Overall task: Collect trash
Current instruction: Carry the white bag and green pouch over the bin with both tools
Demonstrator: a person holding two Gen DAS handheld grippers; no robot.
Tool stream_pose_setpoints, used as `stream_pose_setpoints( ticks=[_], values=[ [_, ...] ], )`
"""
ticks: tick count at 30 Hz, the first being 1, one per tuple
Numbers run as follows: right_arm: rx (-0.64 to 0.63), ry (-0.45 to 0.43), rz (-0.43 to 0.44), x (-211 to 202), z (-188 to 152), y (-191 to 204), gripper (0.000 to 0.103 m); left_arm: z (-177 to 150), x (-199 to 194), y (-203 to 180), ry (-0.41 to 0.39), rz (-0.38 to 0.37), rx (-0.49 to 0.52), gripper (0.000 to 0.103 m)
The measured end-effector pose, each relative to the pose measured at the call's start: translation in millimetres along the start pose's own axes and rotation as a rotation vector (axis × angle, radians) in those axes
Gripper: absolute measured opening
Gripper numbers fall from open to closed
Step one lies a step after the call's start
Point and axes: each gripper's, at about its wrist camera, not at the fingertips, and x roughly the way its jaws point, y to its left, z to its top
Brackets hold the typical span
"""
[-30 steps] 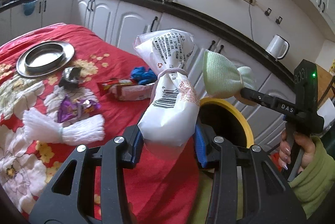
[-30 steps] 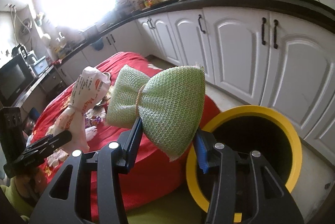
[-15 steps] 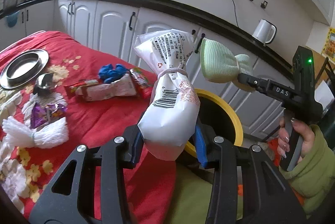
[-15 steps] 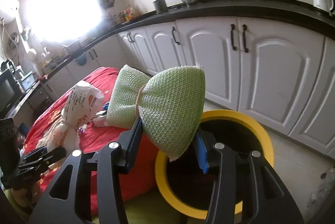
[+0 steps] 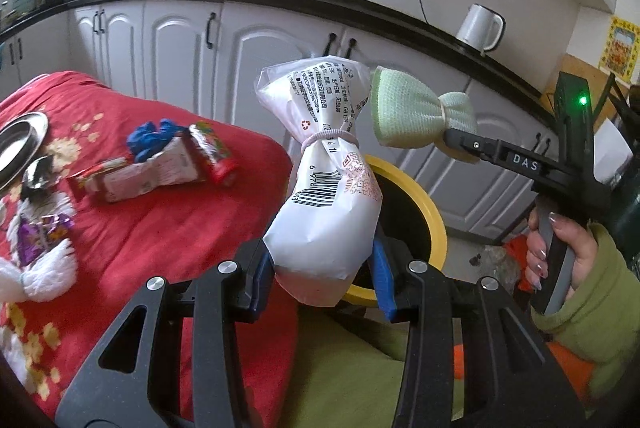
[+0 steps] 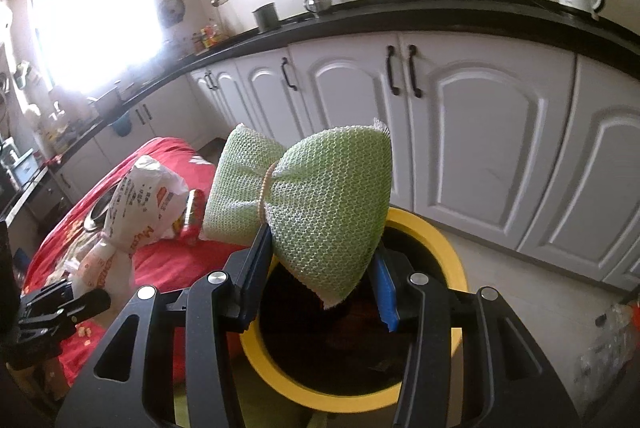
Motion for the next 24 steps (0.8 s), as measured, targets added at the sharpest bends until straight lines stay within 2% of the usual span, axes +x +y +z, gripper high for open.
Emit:
stream_pose_setpoints(
  ticks=[7,16,24],
  values=[
    [0.042,0.0,-0.054,2,-6,-26,0.044,-4,24,-15,0.049,-0.02,0.034,0.033],
    [0.036,0.002,-0.132,5,-16,-44,0.045,-10,53,-30,0.117,-0.045,0.068,0.034],
    [0.049,0.017,-0.165,13,-21,-60,0.045,-12,76,-39,0.168,-0.056,0.096,0.034]
  ],
)
